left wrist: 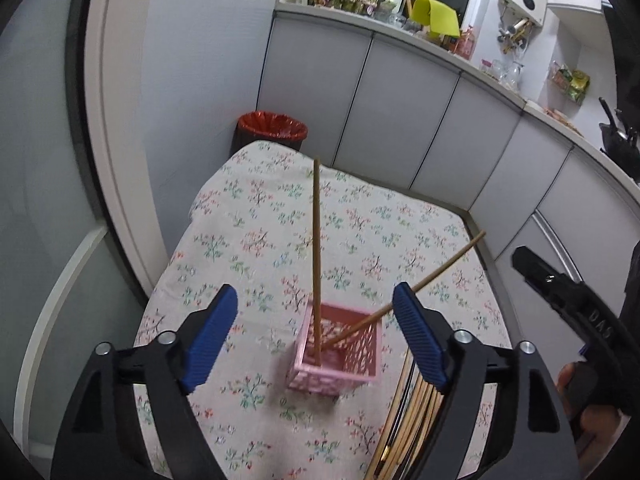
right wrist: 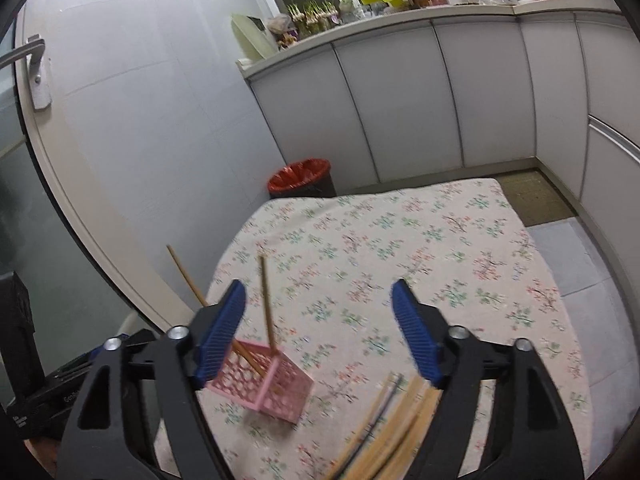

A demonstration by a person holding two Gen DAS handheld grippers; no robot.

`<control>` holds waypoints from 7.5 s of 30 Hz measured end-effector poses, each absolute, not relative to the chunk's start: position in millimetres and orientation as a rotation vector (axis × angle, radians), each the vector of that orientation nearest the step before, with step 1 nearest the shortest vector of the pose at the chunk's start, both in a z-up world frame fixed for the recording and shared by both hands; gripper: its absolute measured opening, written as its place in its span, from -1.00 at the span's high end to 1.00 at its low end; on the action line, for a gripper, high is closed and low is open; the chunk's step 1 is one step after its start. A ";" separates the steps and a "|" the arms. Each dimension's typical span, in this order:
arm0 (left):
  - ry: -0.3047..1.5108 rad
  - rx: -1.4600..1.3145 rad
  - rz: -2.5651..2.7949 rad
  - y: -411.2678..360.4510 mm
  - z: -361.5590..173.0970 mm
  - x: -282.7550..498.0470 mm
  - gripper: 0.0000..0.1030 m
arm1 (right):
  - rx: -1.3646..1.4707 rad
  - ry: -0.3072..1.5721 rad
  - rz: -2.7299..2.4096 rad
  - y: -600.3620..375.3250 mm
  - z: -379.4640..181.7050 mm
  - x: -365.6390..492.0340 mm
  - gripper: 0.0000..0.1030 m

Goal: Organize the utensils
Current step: 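Move both open tools back to the chopstick pile, then grasp a wooden chopstick with the right tool while the left tool grasps another, then lift both chopsticks over the pink basket and open both tools to drop them, then move both open tools back to the remaining chopsticks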

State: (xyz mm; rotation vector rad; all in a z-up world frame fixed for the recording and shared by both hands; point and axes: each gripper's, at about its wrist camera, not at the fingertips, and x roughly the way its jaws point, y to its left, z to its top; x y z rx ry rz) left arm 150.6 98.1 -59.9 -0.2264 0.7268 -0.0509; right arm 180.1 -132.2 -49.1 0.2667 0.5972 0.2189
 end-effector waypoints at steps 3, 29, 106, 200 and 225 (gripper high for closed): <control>0.766 -0.223 -0.039 97.4 -68.9 143.8 -0.76 | 0.245 0.654 0.198 -145.9 -56.0 176.0 -0.72; 1.068 -0.059 -0.057 57.4 -148.5 148.0 -0.86 | 0.141 1.175 -0.058 -191.4 -193.2 233.0 -0.86; 1.201 0.096 -0.335 -138.3 -227.4 232.8 0.79 | 0.305 1.228 0.068 -274.0 -180.8 200.1 0.89; 0.558 -0.122 -0.063 72.3 -30.3 137.8 -0.34 | 0.341 0.623 0.372 -140.5 -26.8 157.1 -0.12; 1.021 -0.174 -0.021 69.9 -125.7 141.4 -0.84 | 0.191 1.082 0.063 -182.5 -147.9 199.0 -0.85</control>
